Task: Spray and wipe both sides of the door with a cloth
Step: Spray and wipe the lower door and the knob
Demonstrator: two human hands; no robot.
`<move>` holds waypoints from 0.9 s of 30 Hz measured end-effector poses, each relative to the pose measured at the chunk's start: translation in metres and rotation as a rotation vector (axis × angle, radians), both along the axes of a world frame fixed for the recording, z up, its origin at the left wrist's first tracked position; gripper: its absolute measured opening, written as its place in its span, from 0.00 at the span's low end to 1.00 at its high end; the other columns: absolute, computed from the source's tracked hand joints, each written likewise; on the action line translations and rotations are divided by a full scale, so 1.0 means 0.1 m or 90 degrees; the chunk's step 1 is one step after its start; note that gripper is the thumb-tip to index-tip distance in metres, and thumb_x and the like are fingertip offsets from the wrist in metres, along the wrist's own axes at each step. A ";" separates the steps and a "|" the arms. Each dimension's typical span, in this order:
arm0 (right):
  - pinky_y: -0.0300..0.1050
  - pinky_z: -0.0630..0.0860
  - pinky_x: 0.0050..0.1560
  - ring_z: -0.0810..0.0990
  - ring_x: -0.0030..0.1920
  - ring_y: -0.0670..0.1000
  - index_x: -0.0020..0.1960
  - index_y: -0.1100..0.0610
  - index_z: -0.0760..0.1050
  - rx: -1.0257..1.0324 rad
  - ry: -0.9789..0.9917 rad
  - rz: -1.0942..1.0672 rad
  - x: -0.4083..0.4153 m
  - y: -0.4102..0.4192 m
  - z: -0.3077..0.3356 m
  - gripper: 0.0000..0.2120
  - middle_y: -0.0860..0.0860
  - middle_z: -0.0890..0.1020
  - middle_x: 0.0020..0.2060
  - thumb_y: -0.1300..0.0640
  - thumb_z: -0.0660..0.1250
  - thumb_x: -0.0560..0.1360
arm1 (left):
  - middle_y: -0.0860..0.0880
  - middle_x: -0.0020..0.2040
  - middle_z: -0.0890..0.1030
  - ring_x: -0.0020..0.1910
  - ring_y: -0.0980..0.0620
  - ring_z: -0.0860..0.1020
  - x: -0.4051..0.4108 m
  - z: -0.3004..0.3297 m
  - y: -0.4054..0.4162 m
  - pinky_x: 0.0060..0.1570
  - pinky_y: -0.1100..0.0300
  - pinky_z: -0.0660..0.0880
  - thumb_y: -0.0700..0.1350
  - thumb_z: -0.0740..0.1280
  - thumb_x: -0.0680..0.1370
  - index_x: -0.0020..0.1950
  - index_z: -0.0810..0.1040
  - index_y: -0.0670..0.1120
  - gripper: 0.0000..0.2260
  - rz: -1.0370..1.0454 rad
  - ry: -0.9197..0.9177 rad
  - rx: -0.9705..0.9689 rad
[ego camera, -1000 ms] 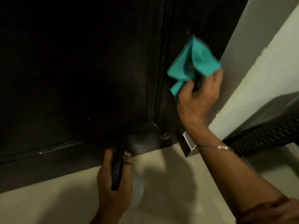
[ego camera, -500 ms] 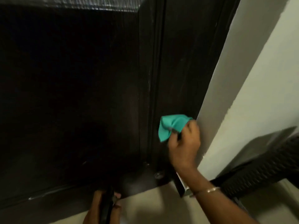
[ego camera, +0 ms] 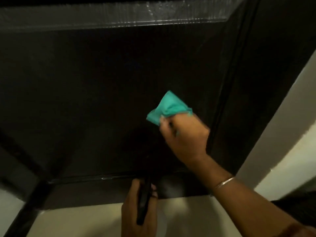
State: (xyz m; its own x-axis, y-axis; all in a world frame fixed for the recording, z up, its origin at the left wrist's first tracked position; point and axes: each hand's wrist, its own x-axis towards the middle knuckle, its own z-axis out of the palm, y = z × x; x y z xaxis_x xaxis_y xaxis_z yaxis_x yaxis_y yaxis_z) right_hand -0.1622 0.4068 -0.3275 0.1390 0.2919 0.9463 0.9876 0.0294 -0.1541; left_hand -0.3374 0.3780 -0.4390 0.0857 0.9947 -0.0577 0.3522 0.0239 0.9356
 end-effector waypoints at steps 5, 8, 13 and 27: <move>0.45 0.75 0.30 0.80 0.37 0.50 0.52 0.49 0.80 -0.412 -0.303 0.068 0.03 -0.17 -1.32 0.17 0.47 0.82 0.42 0.50 0.82 0.67 | 0.65 0.42 0.84 0.40 0.67 0.81 -0.40 -0.06 -0.05 0.39 0.71 0.76 0.38 0.72 0.78 0.46 0.80 0.48 0.06 -0.049 -0.031 0.049; 0.46 0.75 0.33 0.80 0.37 0.51 0.55 0.51 0.83 -0.383 -0.338 0.070 0.23 -0.26 -1.06 0.11 0.48 0.83 0.45 0.53 0.76 0.74 | 0.61 0.40 0.85 0.42 0.62 0.82 -0.45 -0.08 0.07 0.47 0.62 0.78 0.30 0.73 0.76 0.45 0.82 0.50 0.13 0.017 -0.026 -0.005; 0.56 0.81 0.45 0.85 0.45 0.61 0.60 0.61 0.79 -0.081 -0.199 -0.028 0.54 -0.30 0.25 0.14 0.59 0.85 0.50 0.53 0.72 0.80 | 0.37 0.53 0.84 0.54 0.39 0.81 -0.45 0.02 0.14 0.61 0.55 0.72 0.31 0.69 0.80 0.57 0.81 0.35 0.07 -0.001 -0.066 -0.077; 0.51 0.83 0.48 0.80 0.51 0.58 0.69 0.60 0.72 -0.463 -0.418 0.190 -0.77 0.28 -1.24 0.34 0.57 0.80 0.58 0.59 0.82 0.68 | 0.54 0.42 0.83 0.42 0.65 0.81 -1.14 -0.26 -0.05 0.40 0.63 0.73 0.39 0.70 0.80 0.49 0.75 0.55 0.10 0.092 -0.007 -0.015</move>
State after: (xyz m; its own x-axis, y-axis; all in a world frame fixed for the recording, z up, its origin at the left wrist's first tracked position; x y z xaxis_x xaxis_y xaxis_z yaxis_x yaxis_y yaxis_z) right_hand -0.2388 0.4343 -0.4516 -0.5152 0.7636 0.3893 0.8514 0.4034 0.3353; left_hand -0.4511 0.3728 -0.4646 -0.0582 0.9950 -0.0816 0.3332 0.0964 0.9379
